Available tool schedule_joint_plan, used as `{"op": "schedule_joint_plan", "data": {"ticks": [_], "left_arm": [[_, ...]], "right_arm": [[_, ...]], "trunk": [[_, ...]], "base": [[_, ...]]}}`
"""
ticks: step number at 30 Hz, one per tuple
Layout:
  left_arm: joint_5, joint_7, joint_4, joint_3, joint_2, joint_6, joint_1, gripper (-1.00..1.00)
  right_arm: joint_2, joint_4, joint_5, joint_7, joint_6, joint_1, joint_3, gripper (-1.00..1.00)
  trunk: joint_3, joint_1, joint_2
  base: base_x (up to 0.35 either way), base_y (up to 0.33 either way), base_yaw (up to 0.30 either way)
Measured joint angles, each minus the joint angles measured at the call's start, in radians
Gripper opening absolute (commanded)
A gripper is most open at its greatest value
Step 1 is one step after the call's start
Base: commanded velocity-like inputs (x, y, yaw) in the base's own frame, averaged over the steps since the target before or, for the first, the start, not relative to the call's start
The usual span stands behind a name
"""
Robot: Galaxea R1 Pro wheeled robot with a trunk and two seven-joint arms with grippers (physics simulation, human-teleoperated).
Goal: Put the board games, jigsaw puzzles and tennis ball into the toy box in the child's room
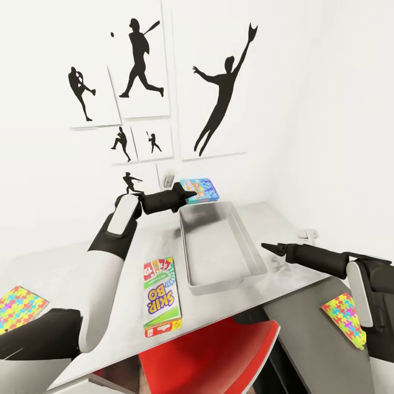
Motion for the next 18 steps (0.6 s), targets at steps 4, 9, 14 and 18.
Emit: {"op": "schedule_joint_plan", "data": {"ticks": [4, 9, 14, 18], "left_arm": [[0.001, 0.003, 0.056, -0.008, -0.009, 0.003, -0.024, -1.00], [0.003, 0.006, 0.152, -0.018, -0.018, 0.003, -0.071, -1.00], [0.002, 0.008, 0.254, -0.025, -0.024, 0.004, -0.140, -1.00], [0.001, 0.008, 0.332, -0.029, -0.026, 0.005, -0.186, -1.00]], "right_arm": [[-0.001, 0.000, 0.000, 0.000, 0.000, -0.001, 0.000, 1.00], [-0.001, 0.000, 0.000, 0.000, 0.000, -0.002, -0.001, 1.00], [-0.001, 0.000, 0.000, 0.000, 0.000, -0.003, -0.013, 1.00], [-0.004, -0.001, -0.001, 0.002, 0.000, -0.005, -0.026, 1.00]], "trunk": [[0.000, 0.000, 0.000], [0.000, 0.000, 0.000], [-0.003, 0.000, 0.000], [-0.007, 0.000, 0.000]], "base": [[0.000, 0.000, 0.000], [0.000, 0.000, 0.000], [0.000, 0.000, 0.000], [0.000, 0.000, 0.000]]}}
